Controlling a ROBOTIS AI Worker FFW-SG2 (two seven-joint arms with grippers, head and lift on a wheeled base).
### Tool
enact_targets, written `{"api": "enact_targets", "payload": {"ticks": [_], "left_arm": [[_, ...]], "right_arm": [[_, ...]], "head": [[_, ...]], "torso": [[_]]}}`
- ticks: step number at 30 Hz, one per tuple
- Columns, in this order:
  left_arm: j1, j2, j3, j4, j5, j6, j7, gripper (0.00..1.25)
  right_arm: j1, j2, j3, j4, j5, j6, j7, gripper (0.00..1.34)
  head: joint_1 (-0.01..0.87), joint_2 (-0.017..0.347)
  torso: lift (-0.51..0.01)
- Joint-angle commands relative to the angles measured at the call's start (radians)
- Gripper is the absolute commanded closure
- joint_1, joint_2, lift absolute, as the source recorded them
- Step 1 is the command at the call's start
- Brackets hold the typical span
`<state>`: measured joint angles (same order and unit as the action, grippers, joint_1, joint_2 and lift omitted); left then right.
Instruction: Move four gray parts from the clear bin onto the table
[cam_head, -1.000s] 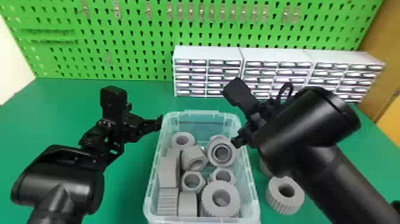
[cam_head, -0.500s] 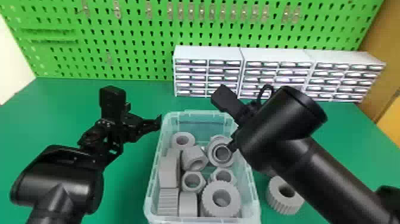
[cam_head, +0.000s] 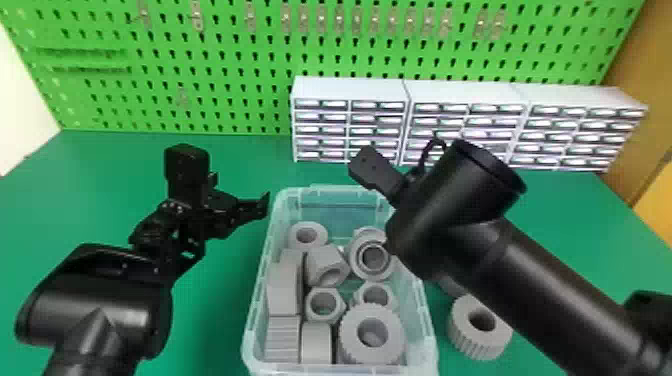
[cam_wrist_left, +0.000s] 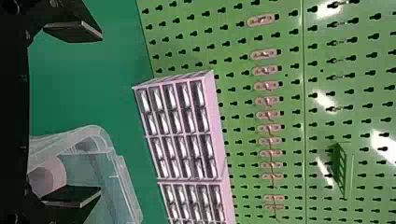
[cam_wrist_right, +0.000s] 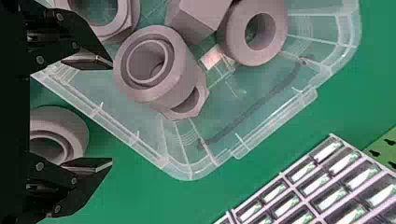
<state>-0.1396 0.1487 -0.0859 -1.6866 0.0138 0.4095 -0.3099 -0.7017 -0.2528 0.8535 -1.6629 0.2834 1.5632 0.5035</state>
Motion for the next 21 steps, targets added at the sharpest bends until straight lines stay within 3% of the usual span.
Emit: {"api": "enact_targets", "payload": {"ticks": [1, 9, 21], "left_arm": [[0.0, 0.002, 0.0, 0.001, 0.0, 0.0, 0.0, 0.13], [0.002, 0.0, 0.003, 0.001, 0.0, 0.0, 0.0, 0.13], [0.003, 0.0, 0.012, 0.001, -0.001, 0.0, 0.0, 0.13]], "right_arm": [[-0.018, -0.003, 0.012, 0.032, -0.02, -0.032, 0.0, 0.52], [-0.062, -0.005, 0.114, 0.06, 0.003, -0.078, 0.001, 0.52], [-0.081, -0.006, 0.19, 0.097, -0.007, -0.153, 0.0, 0.52]], "head": [[0.686, 0.026], [0.686, 0.026], [0.686, 0.026]], "torso": [[-0.05], [-0.05], [-0.05]]}}
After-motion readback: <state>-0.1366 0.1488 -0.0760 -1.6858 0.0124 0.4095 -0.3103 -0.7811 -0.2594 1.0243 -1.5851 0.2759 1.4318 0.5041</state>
